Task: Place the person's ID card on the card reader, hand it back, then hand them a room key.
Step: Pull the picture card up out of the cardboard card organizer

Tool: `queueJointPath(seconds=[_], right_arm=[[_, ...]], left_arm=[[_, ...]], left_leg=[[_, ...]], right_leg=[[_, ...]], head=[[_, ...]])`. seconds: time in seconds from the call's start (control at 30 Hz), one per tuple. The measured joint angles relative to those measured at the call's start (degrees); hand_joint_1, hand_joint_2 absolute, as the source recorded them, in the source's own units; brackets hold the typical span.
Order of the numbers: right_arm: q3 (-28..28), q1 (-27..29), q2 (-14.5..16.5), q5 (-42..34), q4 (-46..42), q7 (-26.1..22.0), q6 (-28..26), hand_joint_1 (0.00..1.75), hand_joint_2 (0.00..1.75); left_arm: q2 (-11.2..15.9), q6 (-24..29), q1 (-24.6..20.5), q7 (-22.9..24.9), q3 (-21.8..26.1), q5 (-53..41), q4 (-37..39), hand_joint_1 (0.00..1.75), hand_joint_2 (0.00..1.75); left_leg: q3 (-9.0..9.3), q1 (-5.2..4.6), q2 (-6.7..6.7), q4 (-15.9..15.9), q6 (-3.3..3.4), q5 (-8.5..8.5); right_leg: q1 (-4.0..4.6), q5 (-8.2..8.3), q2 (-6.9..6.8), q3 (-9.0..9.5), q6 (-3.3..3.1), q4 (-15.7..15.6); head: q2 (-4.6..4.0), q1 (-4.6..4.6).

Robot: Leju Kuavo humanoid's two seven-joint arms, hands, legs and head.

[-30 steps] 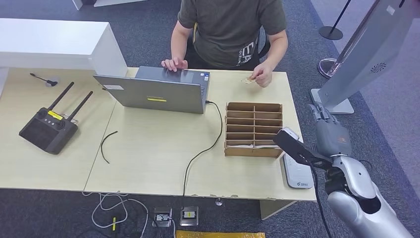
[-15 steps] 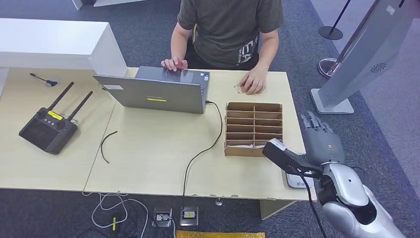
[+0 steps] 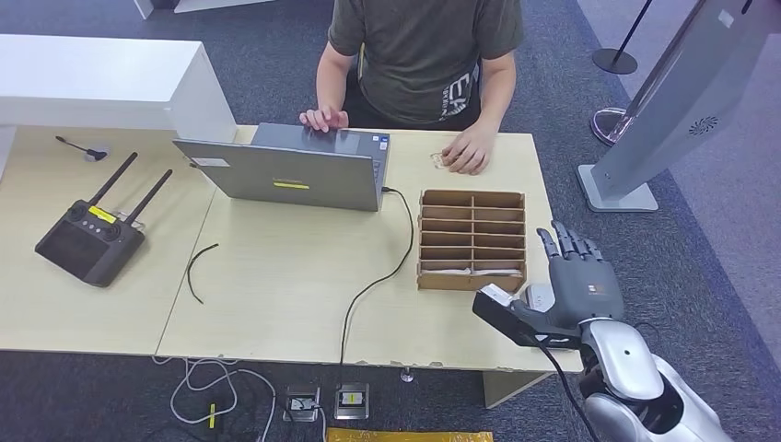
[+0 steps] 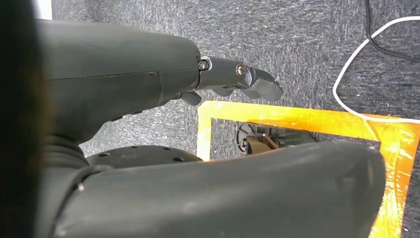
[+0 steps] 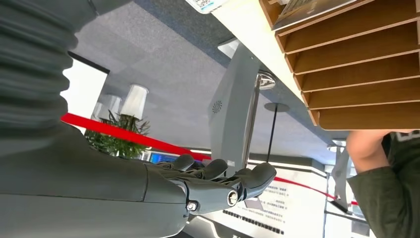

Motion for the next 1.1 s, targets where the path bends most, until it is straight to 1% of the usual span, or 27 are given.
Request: queueJointPath(seconds=[0.13,0.27,0.4,0.73,0.87,1.1], right_arm=[[1.1,-0.1,0.1,1.4,0.6,-0.6,-0.8,0.00,1.75],[2.1,-0.8,0.3,4.4,1.6,-1.5,-1.6,0.00,1.75],[3.2,-1.6,0.9,5.5,3.3,-2.6,-3.0,0.00,1.75],[5.0,-2.8,3.6,3.0,8.8,-4.2,-7.5,0.00,1.75],[5.5,-3.2,4.7,2.3,10.9,-4.4,-8.7,0.00,1.75],[5.5,-3.3,6.7,1.0,14.7,-4.2,-12.7,0.00,1.75]], left_arm=[[-0.1,0.0,-0.1,-0.2,0.5,0.0,0.0,0.00,0.00],[-0.2,0.0,-0.1,-0.2,0.8,0.0,0.0,0.00,0.00],[-0.3,0.0,-0.2,-0.1,1.0,-0.2,0.0,0.00,0.00],[-0.5,-0.3,-0.8,1.2,1.2,-1.1,0.0,0.00,0.00],[-0.5,-0.4,-0.9,1.4,1.3,-1.3,0.0,0.00,0.00],[-0.5,-0.6,-1.3,2.5,1.3,-1.9,0.0,0.00,0.00]], left_leg=[[-0.01,0.01,0.00,0.0,0.00,0.00],[-0.01,0.01,0.00,0.0,-0.01,0.00],[-0.01,0.02,0.00,0.0,-0.01,0.00],[-0.01,0.05,-0.01,0.0,-0.01,0.00],[-0.01,0.05,-0.01,0.0,-0.01,0.00],[-0.01,0.06,0.00,0.0,-0.01,0.00]], right_leg=[[0.01,0.00,0.01,0.00,0.00,0.0],[0.01,0.00,0.00,0.00,0.00,0.0],[0.02,0.00,0.00,0.01,0.00,0.0],[0.04,-0.01,-0.01,0.01,-0.01,0.0],[0.04,-0.01,0.00,0.00,-0.01,0.0],[0.05,-0.02,0.00,0.00,-0.03,0.0]], head=[[0.00,0.00],[0.00,-0.01],[0.00,0.00],[0.00,0.00],[0.00,0.00],[-0.01,0.01]])
